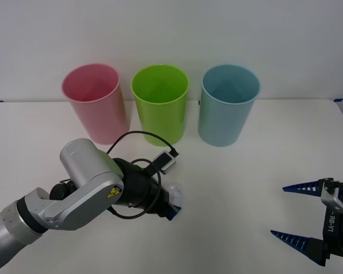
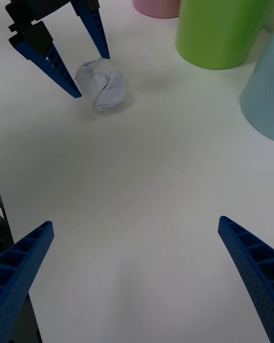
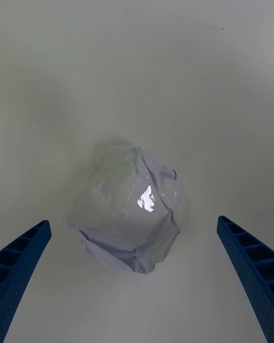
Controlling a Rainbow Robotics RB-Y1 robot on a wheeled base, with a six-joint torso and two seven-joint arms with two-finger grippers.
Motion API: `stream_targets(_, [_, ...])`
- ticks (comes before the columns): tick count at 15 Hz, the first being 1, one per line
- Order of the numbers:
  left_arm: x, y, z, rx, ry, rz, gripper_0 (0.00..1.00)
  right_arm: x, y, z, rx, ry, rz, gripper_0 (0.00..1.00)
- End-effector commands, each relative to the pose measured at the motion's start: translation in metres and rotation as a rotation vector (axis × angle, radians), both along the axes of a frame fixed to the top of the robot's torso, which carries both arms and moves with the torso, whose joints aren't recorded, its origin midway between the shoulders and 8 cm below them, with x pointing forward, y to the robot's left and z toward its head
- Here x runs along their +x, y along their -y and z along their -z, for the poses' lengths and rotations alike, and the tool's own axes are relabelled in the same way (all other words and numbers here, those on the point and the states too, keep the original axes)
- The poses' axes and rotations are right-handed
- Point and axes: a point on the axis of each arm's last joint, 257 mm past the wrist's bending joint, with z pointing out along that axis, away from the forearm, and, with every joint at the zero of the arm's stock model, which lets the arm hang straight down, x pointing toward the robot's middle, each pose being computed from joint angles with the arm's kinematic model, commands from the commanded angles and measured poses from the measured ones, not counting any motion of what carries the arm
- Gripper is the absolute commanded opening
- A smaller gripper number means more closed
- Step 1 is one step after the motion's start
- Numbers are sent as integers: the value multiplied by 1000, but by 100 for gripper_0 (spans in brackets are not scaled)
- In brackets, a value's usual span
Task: Put cans in the blue bin and PET bottles in the pink bin and trash in the green bin.
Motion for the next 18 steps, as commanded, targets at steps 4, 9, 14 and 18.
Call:
stream_targets(4, [5, 10, 5, 1, 5, -9, 100, 0, 0, 0, 0, 0, 0, 100])
stream_targets(9, [7, 8, 9, 22, 17, -10, 100, 0, 0, 0, 0, 0, 0, 100])
stream_targets(14, [8, 10, 13, 25, 16, -17, 100, 0, 0, 0, 0, 0, 0, 100])
stream_targets(18, [9, 9, 18, 37, 13, -20, 100, 0, 0, 0, 0, 0, 0, 100])
